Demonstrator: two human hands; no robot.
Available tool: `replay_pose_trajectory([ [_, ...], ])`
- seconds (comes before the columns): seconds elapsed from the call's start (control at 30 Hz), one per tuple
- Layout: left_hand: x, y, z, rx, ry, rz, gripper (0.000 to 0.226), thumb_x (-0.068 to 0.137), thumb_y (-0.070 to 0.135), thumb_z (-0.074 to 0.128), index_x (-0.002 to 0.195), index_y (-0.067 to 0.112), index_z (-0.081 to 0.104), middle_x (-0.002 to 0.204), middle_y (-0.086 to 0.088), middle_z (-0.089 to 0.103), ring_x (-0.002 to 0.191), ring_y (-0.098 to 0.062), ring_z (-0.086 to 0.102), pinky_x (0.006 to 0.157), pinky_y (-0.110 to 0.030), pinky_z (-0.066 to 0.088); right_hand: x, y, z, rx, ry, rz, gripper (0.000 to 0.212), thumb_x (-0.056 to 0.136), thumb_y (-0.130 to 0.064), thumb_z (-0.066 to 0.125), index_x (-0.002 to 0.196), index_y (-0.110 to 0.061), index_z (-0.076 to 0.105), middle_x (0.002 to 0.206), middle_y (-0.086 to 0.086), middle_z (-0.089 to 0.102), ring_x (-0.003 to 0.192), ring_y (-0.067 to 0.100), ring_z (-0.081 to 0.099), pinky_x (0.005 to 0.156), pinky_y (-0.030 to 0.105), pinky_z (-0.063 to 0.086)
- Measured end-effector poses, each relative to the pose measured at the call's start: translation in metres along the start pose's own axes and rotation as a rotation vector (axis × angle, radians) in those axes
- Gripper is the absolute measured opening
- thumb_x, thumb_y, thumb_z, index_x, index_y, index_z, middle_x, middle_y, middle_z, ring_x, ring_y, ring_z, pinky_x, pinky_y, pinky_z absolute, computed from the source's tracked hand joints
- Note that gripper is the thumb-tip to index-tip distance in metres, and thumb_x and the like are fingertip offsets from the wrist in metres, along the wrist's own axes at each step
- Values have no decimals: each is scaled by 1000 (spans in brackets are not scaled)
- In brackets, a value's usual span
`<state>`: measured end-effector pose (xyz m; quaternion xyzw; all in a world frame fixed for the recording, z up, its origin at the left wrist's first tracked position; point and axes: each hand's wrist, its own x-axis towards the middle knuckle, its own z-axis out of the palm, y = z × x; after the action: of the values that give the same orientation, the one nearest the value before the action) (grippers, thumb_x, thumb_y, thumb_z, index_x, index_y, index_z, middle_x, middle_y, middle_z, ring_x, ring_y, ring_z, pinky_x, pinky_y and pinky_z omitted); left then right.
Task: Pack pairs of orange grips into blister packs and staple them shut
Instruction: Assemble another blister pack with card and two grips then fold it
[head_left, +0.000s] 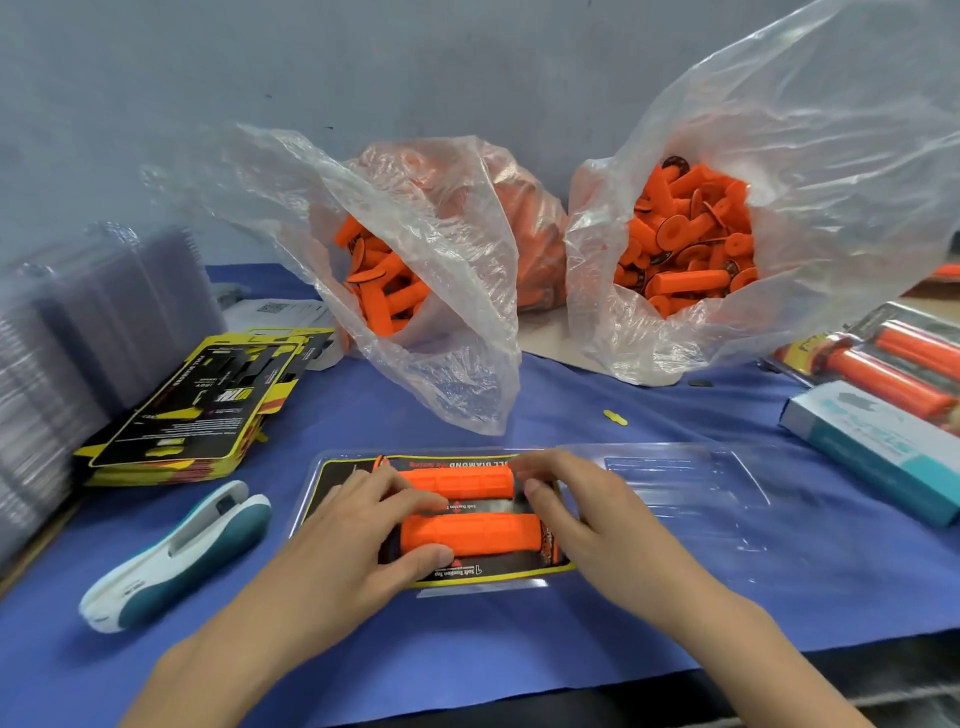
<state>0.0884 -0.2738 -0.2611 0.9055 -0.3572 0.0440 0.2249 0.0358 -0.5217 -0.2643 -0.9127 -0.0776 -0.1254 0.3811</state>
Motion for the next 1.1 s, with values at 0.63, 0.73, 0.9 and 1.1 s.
replay_pose_trajectory([
  [0.63,-2,-15,-17,-53,253,-42,27,95,54,41,94,38,63,93,18,57,97,-10,53,83,-24,41,7,-7,-1,22,69,39,17,100,-37,44,108,-43,57,105,-24,63,106,-2,56,90,20,43],
  [0.73,-3,-16,-18,-70,247,-52,22,95,54,43,90,41,60,93,17,58,97,-11,54,83,-24,40,8,-4,0,35,84,66,17,101,-35,46,109,-42,59,104,-25,65,105,-2,57,87,15,41],
  [0.9,-3,-20,-22,-51,273,-67,21,94,56,41,89,45,57,90,19,58,94,-9,54,82,-23,39,11,-6,-5,180,167,134,29,102,-21,43,103,-45,61,101,-22,68,91,-6,59,72,9,40],
  [1.1,-2,-22,-23,-42,362,-181,8,95,34,56,91,34,63,88,18,61,88,-8,55,81,-36,46,12,-10,-19,264,282,218,37,99,-9,39,101,-37,63,87,-14,70,76,18,61,67,23,45],
])
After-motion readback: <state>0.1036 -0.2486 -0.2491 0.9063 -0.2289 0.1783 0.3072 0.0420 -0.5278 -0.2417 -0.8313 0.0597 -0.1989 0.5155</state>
